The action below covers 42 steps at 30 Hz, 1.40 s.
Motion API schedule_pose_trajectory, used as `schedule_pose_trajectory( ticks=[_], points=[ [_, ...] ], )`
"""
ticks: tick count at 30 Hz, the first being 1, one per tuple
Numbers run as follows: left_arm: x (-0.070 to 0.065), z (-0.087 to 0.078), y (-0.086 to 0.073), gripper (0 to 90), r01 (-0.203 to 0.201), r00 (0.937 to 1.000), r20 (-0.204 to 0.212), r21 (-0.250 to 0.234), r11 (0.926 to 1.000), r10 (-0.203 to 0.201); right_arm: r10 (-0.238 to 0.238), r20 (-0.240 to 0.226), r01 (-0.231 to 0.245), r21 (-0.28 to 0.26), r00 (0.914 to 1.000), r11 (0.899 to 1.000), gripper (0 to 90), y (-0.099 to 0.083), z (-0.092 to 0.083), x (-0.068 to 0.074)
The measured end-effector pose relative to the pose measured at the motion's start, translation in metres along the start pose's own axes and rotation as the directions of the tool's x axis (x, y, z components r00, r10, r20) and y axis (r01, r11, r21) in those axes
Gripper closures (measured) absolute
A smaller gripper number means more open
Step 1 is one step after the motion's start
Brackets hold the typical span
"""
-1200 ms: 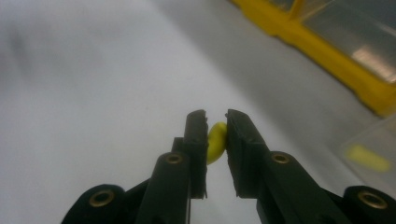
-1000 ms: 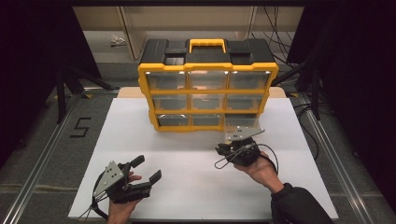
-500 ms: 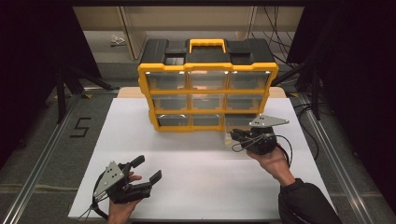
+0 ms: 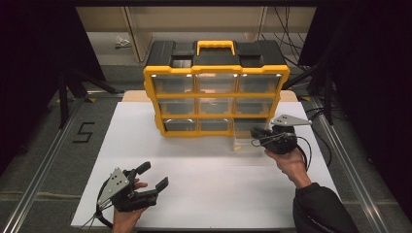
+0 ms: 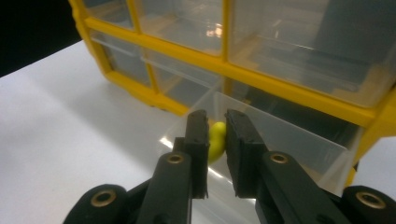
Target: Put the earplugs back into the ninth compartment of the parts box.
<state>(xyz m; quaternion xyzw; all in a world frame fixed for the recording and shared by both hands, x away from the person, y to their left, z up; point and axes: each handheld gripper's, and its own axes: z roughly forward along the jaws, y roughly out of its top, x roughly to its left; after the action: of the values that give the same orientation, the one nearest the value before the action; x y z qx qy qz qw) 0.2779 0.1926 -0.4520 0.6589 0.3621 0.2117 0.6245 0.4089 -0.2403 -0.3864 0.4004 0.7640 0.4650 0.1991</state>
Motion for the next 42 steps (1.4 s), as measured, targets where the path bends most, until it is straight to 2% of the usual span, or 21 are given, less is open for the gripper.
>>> schedule_pose_trajectory(
  ticks=[12, 20, 23, 26, 35, 42],
  points=[
    [0.000, 0.000, 0.000, 16.1, 0.001, 1.0000, 0.000, 0.000, 1.0000, -0.001, 0.031, 0.039, -0.031, -0.003, 0.9987, 1.000, 79.6, -0.004, 0.006, -0.012],
    [0.000, 0.001, 0.000, 16.0, 0.002, 1.0000, 0.001, 0.000, 1.0000, -0.002, 0.060, 0.048, -0.060, -0.008, 0.9971, 0.998, 78.0, -0.004, 0.013, -0.018],
    [0.000, 0.001, 0.000, 16.0, 0.004, 1.0000, 0.001, 0.000, 1.0000, -0.004, 0.070, 0.044, -0.070, -0.005, 0.9966, 0.998, 74.4, -0.005, 0.016, -0.018],
    [0.000, 0.000, 0.000, 16.0, 0.004, 1.0000, 0.001, 0.000, 1.0000, -0.004, 0.087, 0.038, -0.087, 0.006, 0.9955, 0.996, 64.9, -0.006, 0.020, -0.019],
    [0.000, 0.000, 0.000, 16.1, 0.004, 1.0000, 0.001, 0.000, 1.0000, -0.004, 0.125, 0.024, -0.125, -0.006, 0.9919, 0.992, 54.9, -0.004, 0.018, -0.020],
    [0.000, 0.000, 0.000, 16.0, 0.003, 1.0000, 0.000, 0.000, 1.0000, -0.003, 0.114, -0.009, -0.114, -0.015, 0.9934, 0.993, 46.5, 0.000, 0.014, -0.010]
  ],
)
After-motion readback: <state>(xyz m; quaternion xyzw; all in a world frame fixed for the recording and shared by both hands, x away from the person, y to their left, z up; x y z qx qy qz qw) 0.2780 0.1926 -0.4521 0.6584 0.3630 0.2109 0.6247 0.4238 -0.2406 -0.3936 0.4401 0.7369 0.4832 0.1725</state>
